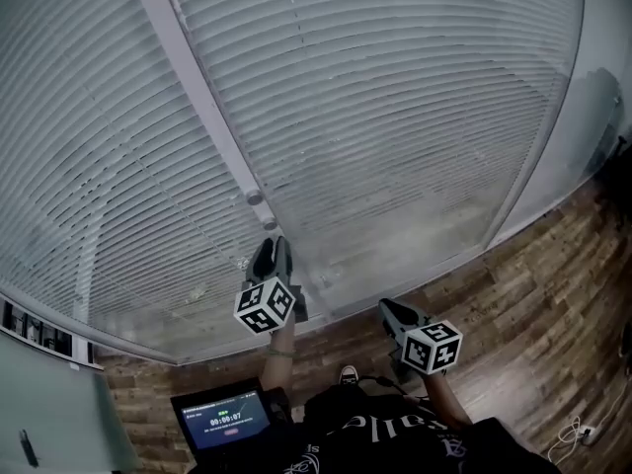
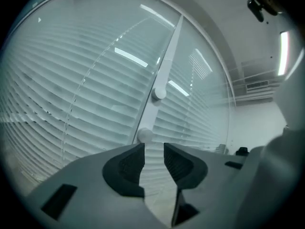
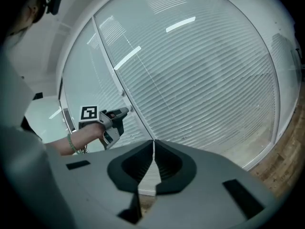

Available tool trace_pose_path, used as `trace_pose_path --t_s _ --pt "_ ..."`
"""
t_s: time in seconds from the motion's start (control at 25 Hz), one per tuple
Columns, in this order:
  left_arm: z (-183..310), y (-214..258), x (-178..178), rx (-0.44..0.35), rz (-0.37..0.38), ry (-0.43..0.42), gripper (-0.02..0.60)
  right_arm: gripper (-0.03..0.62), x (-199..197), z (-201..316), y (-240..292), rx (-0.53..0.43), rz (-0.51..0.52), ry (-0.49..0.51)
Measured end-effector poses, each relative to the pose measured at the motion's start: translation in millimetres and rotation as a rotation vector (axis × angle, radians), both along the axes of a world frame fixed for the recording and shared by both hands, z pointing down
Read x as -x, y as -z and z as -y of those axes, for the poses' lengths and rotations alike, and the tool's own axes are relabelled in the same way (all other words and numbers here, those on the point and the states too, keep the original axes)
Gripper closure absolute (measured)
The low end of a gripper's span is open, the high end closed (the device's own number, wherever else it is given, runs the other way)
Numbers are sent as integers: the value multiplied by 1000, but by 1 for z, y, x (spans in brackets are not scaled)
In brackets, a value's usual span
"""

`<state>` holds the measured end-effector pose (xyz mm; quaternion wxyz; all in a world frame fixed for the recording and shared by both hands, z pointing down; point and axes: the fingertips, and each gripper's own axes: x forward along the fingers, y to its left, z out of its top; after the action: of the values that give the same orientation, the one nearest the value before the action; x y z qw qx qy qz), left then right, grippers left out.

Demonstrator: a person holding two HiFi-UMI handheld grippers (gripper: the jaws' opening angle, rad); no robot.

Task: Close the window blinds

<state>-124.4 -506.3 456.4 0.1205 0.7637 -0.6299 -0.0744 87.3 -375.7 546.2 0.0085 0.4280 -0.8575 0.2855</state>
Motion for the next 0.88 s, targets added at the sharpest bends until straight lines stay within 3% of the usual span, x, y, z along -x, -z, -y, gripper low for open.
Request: trace_pose_path --t_s 0.08,0.16,0.36,0.6,0.88 --pt "-29 -19 -25 27 29 -53 468 569 -9 -14 1 -8 5 10" --pt "-60 -45 -53 81 62 -111 566 569 -18 -27 1 -26 13 23" --pt "-153 -84 -94 173 23 -188 577 568 -27 -82 -3 -47 -10 65" --pt "-263 -95 -98 225 -14 -179 577 568 -13 -154 -6 -17 6 152" --pt "-338 -95 -82 225 53 -183 577 568 33 -204 2 -29 -1 250"
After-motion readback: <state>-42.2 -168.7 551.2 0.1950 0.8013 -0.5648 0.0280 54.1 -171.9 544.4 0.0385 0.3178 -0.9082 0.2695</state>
